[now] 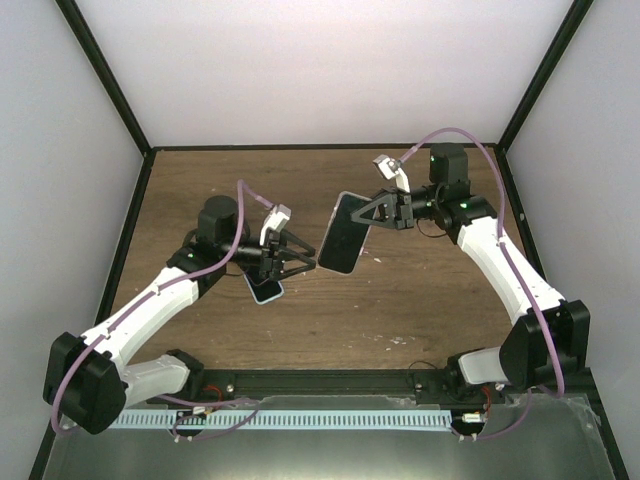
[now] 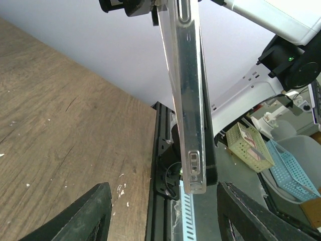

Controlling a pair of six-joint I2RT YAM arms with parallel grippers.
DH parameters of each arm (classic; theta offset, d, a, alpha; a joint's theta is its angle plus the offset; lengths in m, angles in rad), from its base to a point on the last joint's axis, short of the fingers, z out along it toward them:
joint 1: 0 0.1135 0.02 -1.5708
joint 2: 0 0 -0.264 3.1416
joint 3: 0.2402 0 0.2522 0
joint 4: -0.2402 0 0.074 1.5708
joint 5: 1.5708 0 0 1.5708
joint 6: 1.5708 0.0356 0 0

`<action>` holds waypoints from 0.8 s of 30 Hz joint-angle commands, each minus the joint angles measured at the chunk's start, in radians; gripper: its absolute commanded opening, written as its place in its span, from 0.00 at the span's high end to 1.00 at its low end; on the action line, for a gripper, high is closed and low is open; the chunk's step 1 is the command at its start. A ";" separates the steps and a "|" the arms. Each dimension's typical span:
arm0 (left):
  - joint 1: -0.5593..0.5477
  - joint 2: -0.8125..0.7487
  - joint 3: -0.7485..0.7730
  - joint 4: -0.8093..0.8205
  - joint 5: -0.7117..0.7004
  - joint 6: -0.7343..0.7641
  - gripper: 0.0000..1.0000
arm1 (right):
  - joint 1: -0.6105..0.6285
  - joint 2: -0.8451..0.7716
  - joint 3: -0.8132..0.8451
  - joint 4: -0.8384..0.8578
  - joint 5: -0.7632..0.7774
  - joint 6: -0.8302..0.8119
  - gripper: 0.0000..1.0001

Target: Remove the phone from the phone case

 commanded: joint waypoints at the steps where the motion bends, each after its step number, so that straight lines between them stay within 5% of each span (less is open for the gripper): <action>1: -0.008 0.015 0.035 0.032 0.007 0.003 0.41 | 0.009 -0.004 0.056 0.011 -0.027 -0.006 0.99; 24: 0.000 0.106 0.063 -0.032 -0.251 0.045 0.69 | 0.082 -0.002 0.053 -0.027 -0.138 -0.051 0.99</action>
